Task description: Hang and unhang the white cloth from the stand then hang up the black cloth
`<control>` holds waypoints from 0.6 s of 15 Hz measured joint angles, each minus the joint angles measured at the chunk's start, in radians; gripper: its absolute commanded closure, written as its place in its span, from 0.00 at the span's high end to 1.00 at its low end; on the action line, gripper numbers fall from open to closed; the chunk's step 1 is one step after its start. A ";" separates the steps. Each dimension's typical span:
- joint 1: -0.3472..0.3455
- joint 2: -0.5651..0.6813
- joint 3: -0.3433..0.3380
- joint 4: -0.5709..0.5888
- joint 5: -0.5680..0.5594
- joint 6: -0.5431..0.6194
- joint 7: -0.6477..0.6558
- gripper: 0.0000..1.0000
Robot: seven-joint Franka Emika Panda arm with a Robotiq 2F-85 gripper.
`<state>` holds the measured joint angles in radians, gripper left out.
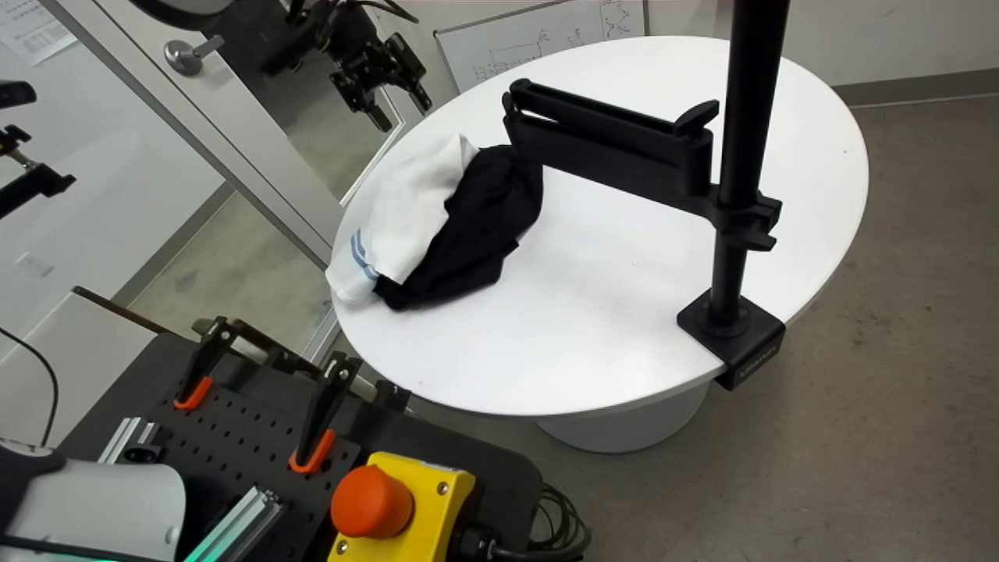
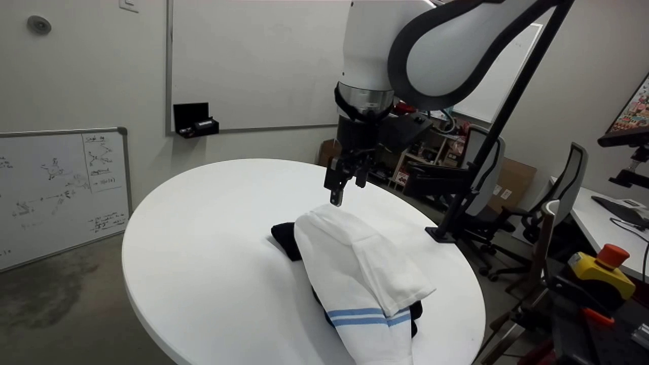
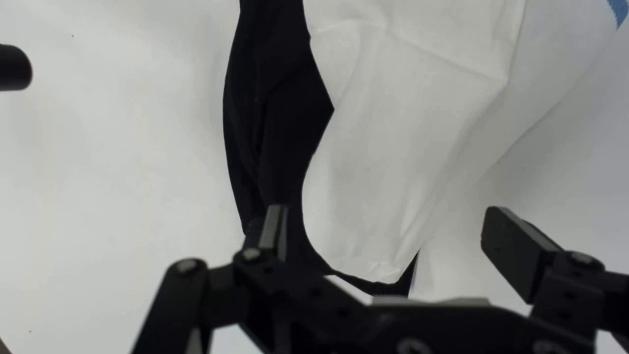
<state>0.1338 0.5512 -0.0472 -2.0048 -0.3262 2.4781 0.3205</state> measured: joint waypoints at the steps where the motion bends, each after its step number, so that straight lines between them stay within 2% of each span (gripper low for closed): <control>1: 0.012 0.019 -0.017 0.021 -0.001 -0.001 0.020 1.00; 5: 0.040 0.098 -0.068 0.093 -0.001 -0.003 0.066 1.00; 9: 0.051 0.159 -0.086 0.149 0.000 -0.007 0.080 1.00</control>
<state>0.1843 0.7105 -0.1335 -1.8555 -0.3265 2.4715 0.4008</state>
